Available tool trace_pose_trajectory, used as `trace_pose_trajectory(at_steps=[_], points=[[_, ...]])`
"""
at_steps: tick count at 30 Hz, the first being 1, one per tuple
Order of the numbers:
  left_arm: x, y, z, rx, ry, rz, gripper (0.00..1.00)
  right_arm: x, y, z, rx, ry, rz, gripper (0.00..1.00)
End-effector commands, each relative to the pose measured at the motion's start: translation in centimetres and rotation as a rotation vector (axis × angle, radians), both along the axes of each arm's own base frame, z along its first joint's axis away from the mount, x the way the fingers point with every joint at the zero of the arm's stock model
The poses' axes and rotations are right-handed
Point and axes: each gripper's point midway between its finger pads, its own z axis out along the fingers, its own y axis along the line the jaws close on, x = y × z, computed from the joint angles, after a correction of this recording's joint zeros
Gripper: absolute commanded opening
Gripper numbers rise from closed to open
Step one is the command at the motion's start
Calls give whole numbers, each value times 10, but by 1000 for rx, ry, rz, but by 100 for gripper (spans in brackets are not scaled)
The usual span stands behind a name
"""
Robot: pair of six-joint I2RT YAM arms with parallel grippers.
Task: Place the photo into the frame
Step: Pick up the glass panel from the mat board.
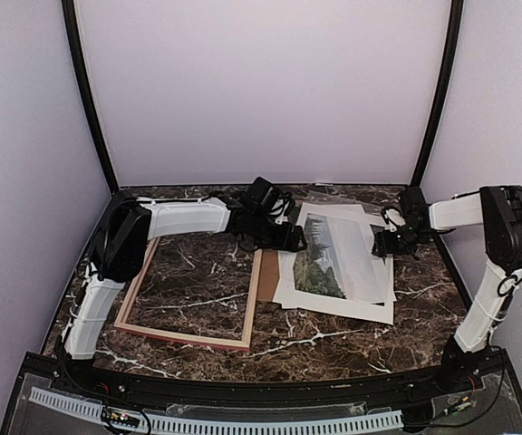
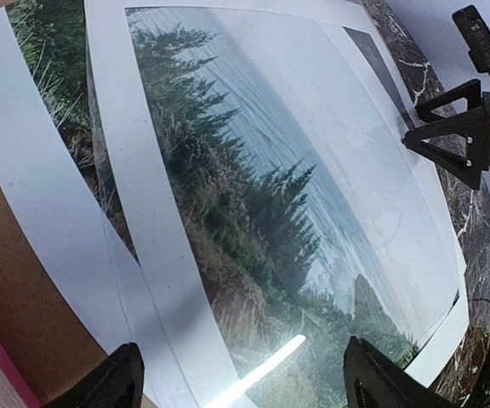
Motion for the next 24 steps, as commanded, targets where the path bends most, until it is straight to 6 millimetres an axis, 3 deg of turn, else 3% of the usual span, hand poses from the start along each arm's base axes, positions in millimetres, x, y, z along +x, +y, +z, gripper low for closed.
trace_pose_trajectory(at_steps=[1, 12, 24], points=[[8, 2, 4, 28, -20, 69, 84, -9, -2, 13, 11, 15, -55, 74], [12, 5, -27, 114, 15, 85, 84, -14, 3, 6, 148, 62, -227, 79], [-6, -9, -31, 58, 84, -2, 74, -28, -2, -8, 319, 104, -344, 76]])
